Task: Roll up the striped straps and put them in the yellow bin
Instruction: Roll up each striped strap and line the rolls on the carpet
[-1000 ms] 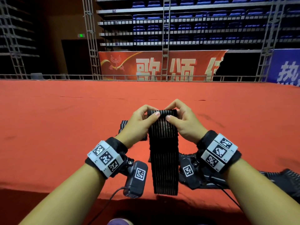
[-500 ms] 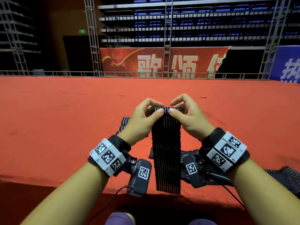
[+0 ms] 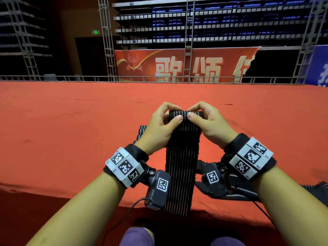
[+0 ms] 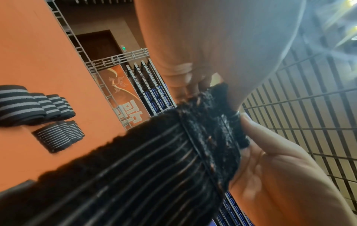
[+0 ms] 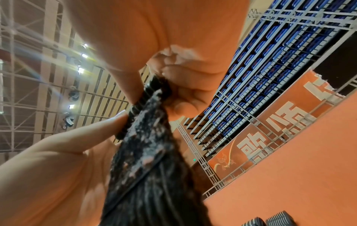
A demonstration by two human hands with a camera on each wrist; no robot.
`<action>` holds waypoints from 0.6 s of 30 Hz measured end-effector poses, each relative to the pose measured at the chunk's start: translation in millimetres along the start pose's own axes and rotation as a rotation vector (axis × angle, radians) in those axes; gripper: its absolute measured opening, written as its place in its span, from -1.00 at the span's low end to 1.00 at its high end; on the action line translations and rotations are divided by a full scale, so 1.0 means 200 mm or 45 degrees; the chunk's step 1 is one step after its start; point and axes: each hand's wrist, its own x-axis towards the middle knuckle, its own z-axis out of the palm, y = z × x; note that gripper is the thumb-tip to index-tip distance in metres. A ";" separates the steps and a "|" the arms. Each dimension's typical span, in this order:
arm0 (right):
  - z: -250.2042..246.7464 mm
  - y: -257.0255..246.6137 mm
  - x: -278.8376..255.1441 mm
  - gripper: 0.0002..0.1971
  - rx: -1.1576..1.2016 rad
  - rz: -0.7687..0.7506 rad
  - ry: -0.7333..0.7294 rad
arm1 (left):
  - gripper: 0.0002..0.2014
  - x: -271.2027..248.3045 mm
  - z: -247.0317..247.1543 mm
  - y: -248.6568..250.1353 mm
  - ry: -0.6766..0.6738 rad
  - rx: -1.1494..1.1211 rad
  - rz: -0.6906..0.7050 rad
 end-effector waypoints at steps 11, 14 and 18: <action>0.03 -0.03 0.00 -0.87 -0.094 0.015 -0.005 | -0.93 0.01 -0.01 -0.01 0.059 0.010 0.050; 0.02 -0.03 0.00 -0.82 -0.162 -0.100 0.002 | -0.93 0.01 0.00 -0.03 0.043 -0.036 -0.003; 0.02 -0.02 0.00 -0.91 -0.176 -0.113 -0.005 | -0.86 0.03 -0.01 -0.04 -0.006 -0.049 -0.010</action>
